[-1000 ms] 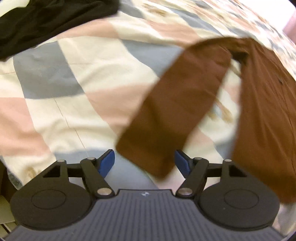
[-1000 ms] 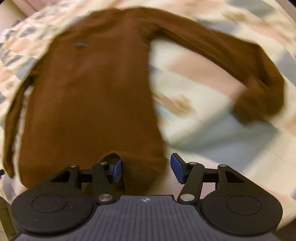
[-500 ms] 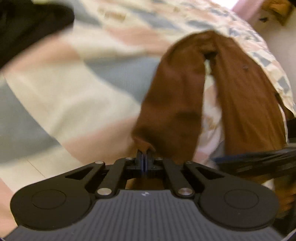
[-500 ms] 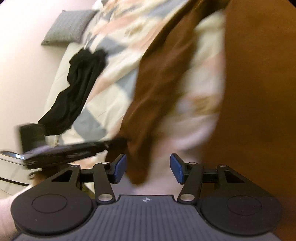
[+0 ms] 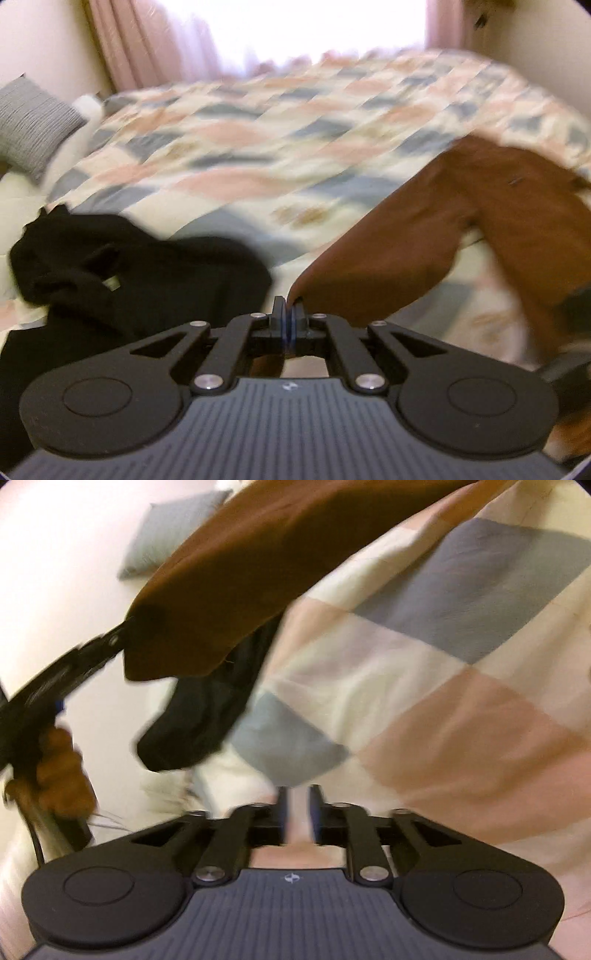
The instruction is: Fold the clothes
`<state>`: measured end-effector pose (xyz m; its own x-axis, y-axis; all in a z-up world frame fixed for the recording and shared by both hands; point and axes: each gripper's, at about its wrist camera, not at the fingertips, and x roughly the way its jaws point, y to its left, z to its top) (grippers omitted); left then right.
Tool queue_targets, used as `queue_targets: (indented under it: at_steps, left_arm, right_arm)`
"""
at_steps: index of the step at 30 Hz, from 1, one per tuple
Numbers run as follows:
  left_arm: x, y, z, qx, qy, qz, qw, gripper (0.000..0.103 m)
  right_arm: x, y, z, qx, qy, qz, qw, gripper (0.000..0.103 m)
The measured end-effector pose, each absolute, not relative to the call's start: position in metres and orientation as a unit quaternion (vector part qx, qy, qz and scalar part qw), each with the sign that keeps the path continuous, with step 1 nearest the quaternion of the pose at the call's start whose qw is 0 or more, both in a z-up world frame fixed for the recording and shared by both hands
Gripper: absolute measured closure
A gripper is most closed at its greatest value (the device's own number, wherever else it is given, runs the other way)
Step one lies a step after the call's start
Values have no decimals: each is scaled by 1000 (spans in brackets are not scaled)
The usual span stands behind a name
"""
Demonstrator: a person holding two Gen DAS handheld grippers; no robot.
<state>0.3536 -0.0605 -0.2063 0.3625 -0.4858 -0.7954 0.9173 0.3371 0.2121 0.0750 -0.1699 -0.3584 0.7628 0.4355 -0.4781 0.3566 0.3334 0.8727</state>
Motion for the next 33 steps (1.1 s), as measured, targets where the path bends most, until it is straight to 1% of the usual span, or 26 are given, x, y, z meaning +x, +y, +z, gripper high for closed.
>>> queue_targets:
  at_steps: [1,2,3,4,5,7,8,9,11,13,15,18,22,26,28,29,31,32,33]
  left_arm:
    - [371,-61,-228,349,346,-432,756,91]
    - [388,-61,-248,352,378,-398,758,88]
    - [401,-58,-264,343,411,-371,759,91]
    - [408,-53,-273,326,438,-354,759,91]
    - [411,-48,-278,304,458,-341,762,90]
    - [404,-35,-275,247,479,-330,775,86]
    - [398,-29,-274,221,490,-323,779,76]
    - [392,-25,-274,200,503,-315,780,69]
    - [378,-20,-274,164,525,-301,779,70]
    - [357,-24,-274,154,534,-308,772,70]
    - [330,-41,-276,156,545,-337,751,71]
    - [283,-80,-281,171,553,-393,715,70]
    - [216,-138,-286,198,548,-466,667,70]
    - [147,-190,-289,217,531,-518,634,70]
    - [112,-209,-293,221,526,-529,628,69]
    - [95,-219,-296,223,525,-530,627,69]
    - [61,-237,-302,228,526,-526,627,67]
    - [44,-246,-306,231,528,-524,627,67]
    - [27,-256,-310,233,529,-523,626,67]
  right_arm:
    - [77,-172,-361,564,355,16,746,71]
    - [71,-175,-363,553,369,5,747,62]
    - [65,-178,-366,542,382,-7,748,57]
    - [55,-185,-368,536,392,-22,748,53]
    - [42,-192,-370,532,397,-34,747,53]
    - [16,-208,-373,524,409,-58,745,50]
    - [7,-211,-371,525,409,-70,743,49]
    - [-1,-215,-369,526,409,-82,741,48]
    - [-17,-222,-365,528,408,-107,737,48]
    - [-33,-229,-361,530,407,-131,732,49]
    - [-49,-236,-357,531,406,-156,727,49]
    - [-82,-247,-340,524,384,-214,729,49]
    - [-168,-282,-321,516,341,-332,712,49]
    - [-278,-321,-308,475,301,-487,668,49]
    - [-325,-342,-303,411,316,-565,642,48]
    - [-340,-352,-302,355,341,-589,641,47]
    - [-352,-370,-308,221,409,-593,657,47]
    - [-353,-378,-319,151,452,-574,666,43]
    - [-354,-383,-333,104,488,-549,671,40]
